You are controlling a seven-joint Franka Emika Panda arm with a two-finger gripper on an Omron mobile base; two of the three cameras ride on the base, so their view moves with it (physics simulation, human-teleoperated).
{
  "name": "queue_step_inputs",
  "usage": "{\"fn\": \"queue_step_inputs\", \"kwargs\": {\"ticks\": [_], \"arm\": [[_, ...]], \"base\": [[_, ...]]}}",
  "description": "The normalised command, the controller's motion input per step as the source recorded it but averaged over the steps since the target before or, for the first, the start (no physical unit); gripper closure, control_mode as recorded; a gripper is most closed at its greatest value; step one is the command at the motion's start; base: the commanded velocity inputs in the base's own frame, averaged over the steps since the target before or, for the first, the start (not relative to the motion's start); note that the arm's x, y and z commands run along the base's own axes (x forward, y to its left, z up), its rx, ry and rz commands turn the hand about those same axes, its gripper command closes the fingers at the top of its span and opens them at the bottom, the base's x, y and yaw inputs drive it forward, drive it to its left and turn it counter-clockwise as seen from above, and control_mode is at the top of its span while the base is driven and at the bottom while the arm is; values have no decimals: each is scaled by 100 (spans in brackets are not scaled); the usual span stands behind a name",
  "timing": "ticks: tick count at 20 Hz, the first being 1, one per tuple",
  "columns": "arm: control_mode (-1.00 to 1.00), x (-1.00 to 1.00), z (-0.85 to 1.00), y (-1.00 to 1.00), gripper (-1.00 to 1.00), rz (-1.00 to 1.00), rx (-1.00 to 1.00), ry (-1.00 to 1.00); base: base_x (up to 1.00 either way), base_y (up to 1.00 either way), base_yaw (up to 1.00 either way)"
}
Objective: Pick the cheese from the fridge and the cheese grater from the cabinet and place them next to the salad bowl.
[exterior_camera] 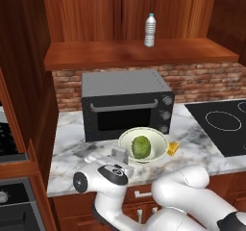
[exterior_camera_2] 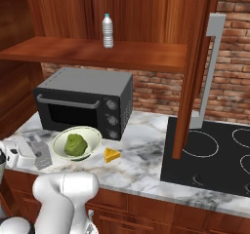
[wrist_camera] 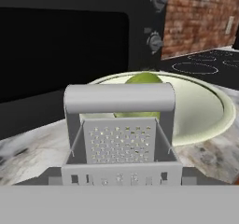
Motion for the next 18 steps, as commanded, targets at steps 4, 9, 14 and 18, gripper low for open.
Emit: {"fn": "queue_step_inputs", "kwargs": {"ticks": [4, 9, 14, 18], "arm": [[-100, 23, -21, 11, 100, 0, 0, 0], [-100, 23, -20, 14, 100, 0, 0, 0], [-100, 25, -23, 14, 100, 0, 0, 0], [-100, 17, -28, 8, 100, 0, 0, 0]], "base": [[0, 0, 0], [0, 0, 0], [0, 0, 0], [0, 0, 0]]}}
